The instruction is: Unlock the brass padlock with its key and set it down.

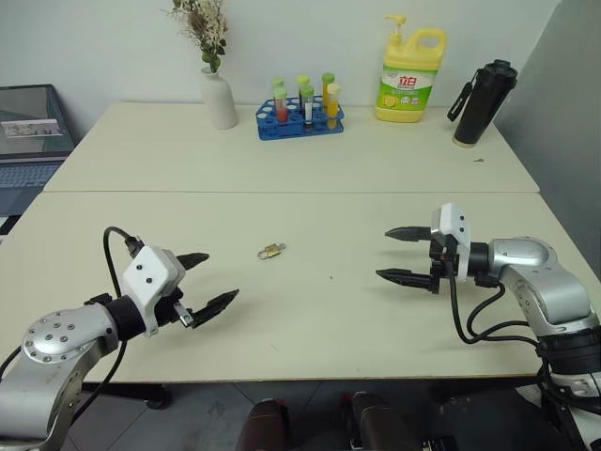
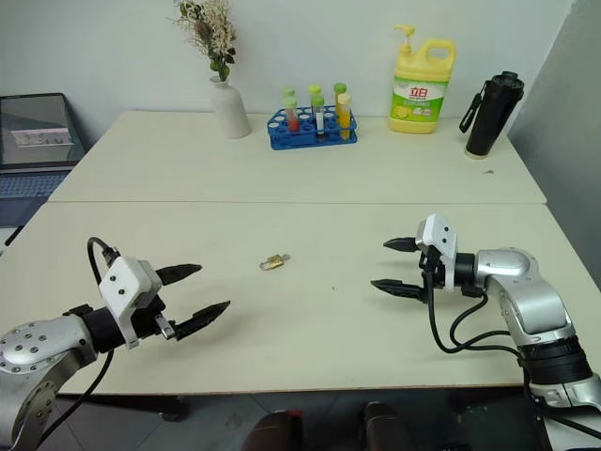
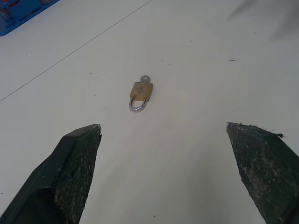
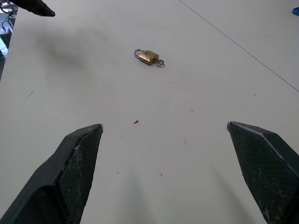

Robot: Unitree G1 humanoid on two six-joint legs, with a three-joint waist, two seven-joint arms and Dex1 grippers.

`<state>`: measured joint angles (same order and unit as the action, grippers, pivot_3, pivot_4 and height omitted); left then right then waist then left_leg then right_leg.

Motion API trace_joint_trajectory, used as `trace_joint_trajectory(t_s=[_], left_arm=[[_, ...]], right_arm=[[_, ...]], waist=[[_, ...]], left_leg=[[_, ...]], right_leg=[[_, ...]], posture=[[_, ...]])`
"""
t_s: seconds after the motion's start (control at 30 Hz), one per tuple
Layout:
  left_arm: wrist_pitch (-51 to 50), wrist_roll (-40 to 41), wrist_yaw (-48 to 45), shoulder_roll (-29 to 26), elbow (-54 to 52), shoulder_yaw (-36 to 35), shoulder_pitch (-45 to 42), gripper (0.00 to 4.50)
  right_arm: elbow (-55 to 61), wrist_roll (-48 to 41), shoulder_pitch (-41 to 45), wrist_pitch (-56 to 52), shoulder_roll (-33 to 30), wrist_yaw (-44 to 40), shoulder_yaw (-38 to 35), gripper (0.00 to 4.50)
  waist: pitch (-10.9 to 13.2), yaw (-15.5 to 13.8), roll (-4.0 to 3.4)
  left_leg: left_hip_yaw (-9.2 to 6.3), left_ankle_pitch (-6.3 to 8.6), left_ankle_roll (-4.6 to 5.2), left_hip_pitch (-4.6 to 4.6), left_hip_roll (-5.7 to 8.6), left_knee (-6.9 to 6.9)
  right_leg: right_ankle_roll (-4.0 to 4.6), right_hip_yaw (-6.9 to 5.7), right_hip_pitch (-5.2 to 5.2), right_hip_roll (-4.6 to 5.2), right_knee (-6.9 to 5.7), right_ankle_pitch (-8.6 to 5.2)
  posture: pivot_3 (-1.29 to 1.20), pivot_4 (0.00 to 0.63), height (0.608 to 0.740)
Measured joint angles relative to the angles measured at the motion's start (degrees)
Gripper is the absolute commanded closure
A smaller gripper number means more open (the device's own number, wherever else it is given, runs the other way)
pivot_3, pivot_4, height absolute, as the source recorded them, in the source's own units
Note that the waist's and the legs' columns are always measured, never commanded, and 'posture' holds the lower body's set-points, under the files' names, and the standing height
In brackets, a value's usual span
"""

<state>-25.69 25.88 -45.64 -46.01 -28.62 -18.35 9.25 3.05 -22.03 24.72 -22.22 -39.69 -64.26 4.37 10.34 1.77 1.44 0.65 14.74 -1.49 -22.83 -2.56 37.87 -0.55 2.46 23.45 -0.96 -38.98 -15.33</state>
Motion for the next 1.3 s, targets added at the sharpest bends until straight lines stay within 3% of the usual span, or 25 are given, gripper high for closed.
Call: trace_joint_trajectory(t_s=[0.67, 0.97, 1.3], left_arm=[[1.53, 1.07, -0.52, 0.28, 0.31, -0.22, -4.57, 0.00], [3.68, -2.14, -0.92, 0.31, 9.34, 0.85, -8.35, 0.00], [6.76, -7.59, -2.77, 3.50, 22.15, 12.10, -19.21, 0.00]], right_arm=[[0.72, 0.47, -1.58, -2.70, 0.73, 3.32, -0.14, 0.03], [6.79, -0.17, -3.62, -4.61, 0.53, 4.08, -0.21, 0.03], [13.65, -3.49, -0.01, -15.45, 4.35, 9.36, 2.49, 0.03]], waist=[[0.00, -0.07, 0.00], [0.00, -0.07, 0.00], [0.00, -0.09, 0.01]], left_leg=[[0.02, 0.00, 0.00, 0.00, 0.02, 0.01], [-0.02, 0.00, 0.00, -0.01, 0.01, 0.03], [-0.04, 0.00, 0.00, -0.04, 0.02, 0.03]], right_leg=[[0.00, 0.02, 0.00, 0.00, 0.00, 0.00], [0.00, -0.02, 0.00, -0.03, -0.02, 0.00], [0.00, -0.05, 0.01, -0.05, -0.03, 0.00]], posture=[[0.00, 0.150, 0.740], [0.00, 0.150, 0.740], [0.00, 0.150, 0.740]])
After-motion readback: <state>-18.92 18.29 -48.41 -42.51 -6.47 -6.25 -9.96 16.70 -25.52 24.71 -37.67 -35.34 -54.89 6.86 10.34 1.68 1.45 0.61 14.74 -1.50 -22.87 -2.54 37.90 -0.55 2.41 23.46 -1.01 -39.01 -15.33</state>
